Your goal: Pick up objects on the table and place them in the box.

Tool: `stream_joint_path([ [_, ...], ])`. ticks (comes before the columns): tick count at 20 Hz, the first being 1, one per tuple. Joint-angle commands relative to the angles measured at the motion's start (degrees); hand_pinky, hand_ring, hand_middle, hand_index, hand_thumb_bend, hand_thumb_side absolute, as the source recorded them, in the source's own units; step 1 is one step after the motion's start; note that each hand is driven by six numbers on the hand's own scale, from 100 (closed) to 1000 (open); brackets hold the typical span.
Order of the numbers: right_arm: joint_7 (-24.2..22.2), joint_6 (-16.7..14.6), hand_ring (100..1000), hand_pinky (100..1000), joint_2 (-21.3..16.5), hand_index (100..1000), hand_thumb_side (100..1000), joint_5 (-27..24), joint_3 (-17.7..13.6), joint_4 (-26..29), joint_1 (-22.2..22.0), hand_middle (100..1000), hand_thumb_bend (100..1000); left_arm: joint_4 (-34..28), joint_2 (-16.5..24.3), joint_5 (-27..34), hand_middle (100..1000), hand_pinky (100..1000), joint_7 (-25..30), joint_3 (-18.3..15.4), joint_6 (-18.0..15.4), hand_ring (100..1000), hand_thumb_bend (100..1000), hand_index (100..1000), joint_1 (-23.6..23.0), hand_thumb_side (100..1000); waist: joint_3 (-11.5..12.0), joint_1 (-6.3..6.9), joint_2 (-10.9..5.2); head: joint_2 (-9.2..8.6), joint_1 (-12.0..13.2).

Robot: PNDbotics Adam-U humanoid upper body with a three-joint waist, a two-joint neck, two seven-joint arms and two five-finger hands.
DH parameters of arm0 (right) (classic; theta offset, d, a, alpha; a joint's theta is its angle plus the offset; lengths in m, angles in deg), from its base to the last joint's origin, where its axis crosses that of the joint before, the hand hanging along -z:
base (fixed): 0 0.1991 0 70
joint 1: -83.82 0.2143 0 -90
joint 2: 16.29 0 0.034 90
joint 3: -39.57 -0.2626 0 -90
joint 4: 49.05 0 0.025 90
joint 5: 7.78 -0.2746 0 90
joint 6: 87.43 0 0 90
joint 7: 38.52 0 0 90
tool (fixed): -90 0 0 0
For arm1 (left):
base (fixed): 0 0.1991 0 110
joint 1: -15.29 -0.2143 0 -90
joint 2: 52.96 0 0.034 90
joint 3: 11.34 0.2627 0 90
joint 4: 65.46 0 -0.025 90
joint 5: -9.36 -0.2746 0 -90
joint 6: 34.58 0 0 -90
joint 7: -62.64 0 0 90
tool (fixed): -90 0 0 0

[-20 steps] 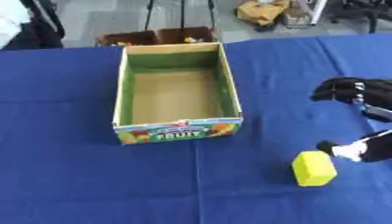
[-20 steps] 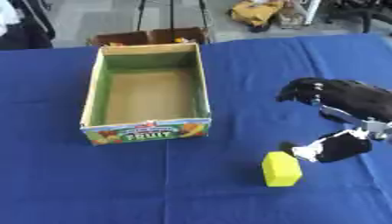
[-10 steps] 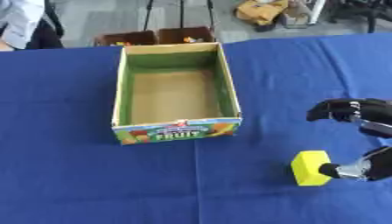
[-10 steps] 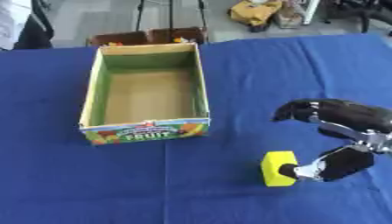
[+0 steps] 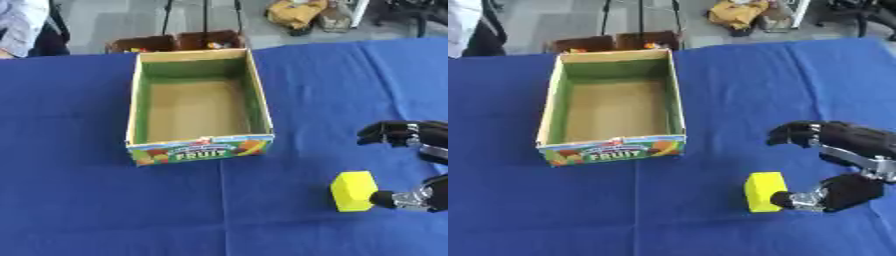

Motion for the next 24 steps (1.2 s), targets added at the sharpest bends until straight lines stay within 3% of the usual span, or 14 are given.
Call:
stream_joint_path([
  [1, -0.98, -0.13, 994, 740, -2.54, 1000, 808, -0.33, 0.39, 0.83, 0.72, 921, 470, -1.09, 1.75, 0.03, 996, 719, -0.11, -0.41, 0.19, 948, 100, 1000, 0.31, 1000, 0.13, -0.46, -0.06, 0.21, 0.0],
  [6, 0.22, -0.09, 984, 741, -2.88, 1000, 823, 1.74, 1.04, 0.83, 2.0, 911, 426, -1.09, 1.67, 0.17, 991, 717, -0.19, -0.32, 0.21, 947, 100, 1000, 0.28, 1000, -0.06, -0.47, 0.01, 0.42, 0.02],
  [12, -0.52, 1.12, 975, 744, -2.59, 1000, 720, 5.77, 2.54, 0.83, 2.76, 883, 476, -1.09, 1.33, 0.37, 984, 716, -0.19, -0.2, 0.1, 947, 100, 1000, 0.29, 1000, -0.01, -0.56, 0.14, 0.34, -0.28],
  [17, -3.05, 1.94, 968, 741, -2.35, 1000, 704, 5.49, 4.29, 0.83, 2.65, 841, 491, -1.09, 1.16, 0.56, 979, 714, -0.2, -0.2, 0.1, 946, 100, 1000, 0.19, 1000, 0.33, -0.55, 0.26, 0.34, -0.62],
  [24, -3.31, 3.33, 953, 731, -2.2, 1000, 731, 5.23, 5.49, 0.83, 3.15, 821, 436, -1.09, 0.78, 0.81, 971, 711, -0.12, -0.04, 0.11, 944, 100, 1000, 0.24, 1000, 0.27, -0.57, 0.48, 0.11, -0.88],
])
